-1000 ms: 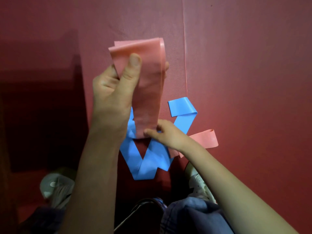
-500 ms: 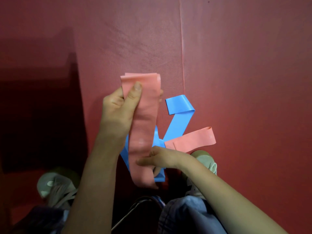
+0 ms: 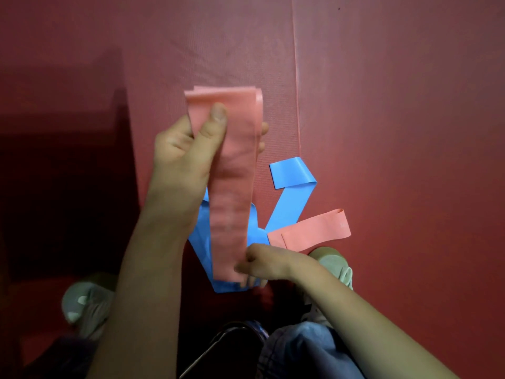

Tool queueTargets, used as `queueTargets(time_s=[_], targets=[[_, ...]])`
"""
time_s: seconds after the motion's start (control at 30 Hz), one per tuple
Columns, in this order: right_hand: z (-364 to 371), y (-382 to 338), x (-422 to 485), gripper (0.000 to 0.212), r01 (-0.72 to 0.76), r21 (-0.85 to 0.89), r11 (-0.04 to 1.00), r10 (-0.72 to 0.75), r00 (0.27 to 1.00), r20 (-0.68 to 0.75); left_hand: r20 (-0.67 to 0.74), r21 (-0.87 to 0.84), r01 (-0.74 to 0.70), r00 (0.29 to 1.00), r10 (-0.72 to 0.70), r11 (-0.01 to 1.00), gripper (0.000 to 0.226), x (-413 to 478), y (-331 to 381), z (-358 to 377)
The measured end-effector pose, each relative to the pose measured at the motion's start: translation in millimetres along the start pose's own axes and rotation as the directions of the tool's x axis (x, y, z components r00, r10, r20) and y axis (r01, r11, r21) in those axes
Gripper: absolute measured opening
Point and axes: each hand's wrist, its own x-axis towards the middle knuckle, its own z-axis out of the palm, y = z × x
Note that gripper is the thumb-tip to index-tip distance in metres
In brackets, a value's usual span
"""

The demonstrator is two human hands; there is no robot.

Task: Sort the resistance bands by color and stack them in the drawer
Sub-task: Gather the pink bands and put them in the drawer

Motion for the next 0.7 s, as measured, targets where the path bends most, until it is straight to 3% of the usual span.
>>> queueTargets(time_s=[0.07,0.13,0.23,0.3,0.37,0.43,0.5,0.6,0.7], targets=[[2,7,5,0.030,-0.076,-0.005,0.997,0.076,0.997,0.032,0.059,-0.009,0.078,0.995,-0.077,0.997,0.028,-9,-7,5],[4,17,11,0.033,-0.083,-0.008,0.997,0.082,0.995,-0.047,0.065,0.011,0.124,0.990,-0.124,0.992,0.027,-11,-21,6],[5,29,11,0.016,0.064,0.105,0.992,-0.028,0.949,-0.313,0.020,0.041,0.177,0.984,-0.177,0.983,0.021,-9,-41,3],[-2,34,5,0.029,0.166,0.128,0.978,-0.080,0.860,-0.504,0.003,0.041,0.193,0.981,-0.193,0.980,0.015,-12,-52,3],[-13,41,-4,0.027,0.176,0.008,0.984,-0.130,0.758,-0.640,-0.019,0.035,0.214,0.977,-0.214,0.976,0.019,-15,-60,3],[-24,54,-13,0.020,0.052,-0.219,0.974,-0.194,0.684,-0.703,-0.047,0.024,0.229,0.972,-0.228,0.973,0.021,-16,-65,2],[-30,72,-16,0.021,-0.056,-0.433,0.900,-0.313,0.609,-0.729,-0.055,0.018,0.234,0.971,-0.233,0.972,0.019,-15,-66,2],[-28,95,-14,0.033,-0.161,-0.686,0.710,-0.449,0.646,-0.617,-0.048,0.004,0.235,0.971,-0.235,0.972,0.023,-15,-64,5],[-28,99,-10,0.046,-0.249,-0.739,0.626,-0.466,0.641,-0.610,-0.045,-0.008,0.226,0.973,-0.226,0.974,0.024,-15,-63,8]])
